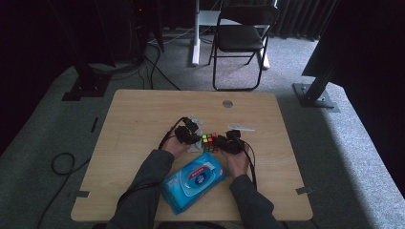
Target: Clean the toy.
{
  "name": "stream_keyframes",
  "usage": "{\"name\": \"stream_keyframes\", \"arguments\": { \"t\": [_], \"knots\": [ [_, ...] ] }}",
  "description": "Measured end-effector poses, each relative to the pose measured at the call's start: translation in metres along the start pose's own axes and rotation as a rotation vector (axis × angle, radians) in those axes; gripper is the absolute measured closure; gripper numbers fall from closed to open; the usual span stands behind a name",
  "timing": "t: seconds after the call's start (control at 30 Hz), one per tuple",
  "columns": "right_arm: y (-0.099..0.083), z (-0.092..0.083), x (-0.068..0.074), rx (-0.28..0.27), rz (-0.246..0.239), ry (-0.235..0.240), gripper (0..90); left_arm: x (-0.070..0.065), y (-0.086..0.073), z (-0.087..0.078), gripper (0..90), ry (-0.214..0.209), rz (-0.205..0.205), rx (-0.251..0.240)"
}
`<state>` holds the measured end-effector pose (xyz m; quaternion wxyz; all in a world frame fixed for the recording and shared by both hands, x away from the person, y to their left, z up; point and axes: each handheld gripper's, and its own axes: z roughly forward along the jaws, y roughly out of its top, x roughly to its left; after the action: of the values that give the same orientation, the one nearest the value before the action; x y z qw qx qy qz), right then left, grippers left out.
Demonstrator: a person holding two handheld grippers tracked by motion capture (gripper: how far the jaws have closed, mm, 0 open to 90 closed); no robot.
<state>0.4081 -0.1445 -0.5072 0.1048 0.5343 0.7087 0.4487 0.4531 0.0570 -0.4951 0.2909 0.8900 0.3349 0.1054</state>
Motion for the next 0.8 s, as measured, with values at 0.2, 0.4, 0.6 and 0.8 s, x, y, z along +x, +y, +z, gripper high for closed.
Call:
{"name": "stream_keyframes", "arguments": {
  "t": [0.2,0.4,0.6,0.8],
  "knots": [
    [0.002,0.003,0.001,-0.003,0.004,-0.021,65.4,-0.004,-0.002,-0.001,85.5,-0.014,0.019,0.005],
    [0.006,0.005,0.003,0.001,-0.003,-0.057,65.4,-0.008,-0.005,-0.004,85.5,-0.027,0.019,-0.003],
    [0.011,0.006,0.001,0.004,0.002,-0.095,63.6,-0.015,-0.004,-0.004,85.4,-0.051,0.047,0.0],
    [0.013,0.005,0.0,0.006,0.012,-0.111,57.9,-0.019,-0.003,-0.003,85.3,-0.06,0.072,0.0]
  ]
}}
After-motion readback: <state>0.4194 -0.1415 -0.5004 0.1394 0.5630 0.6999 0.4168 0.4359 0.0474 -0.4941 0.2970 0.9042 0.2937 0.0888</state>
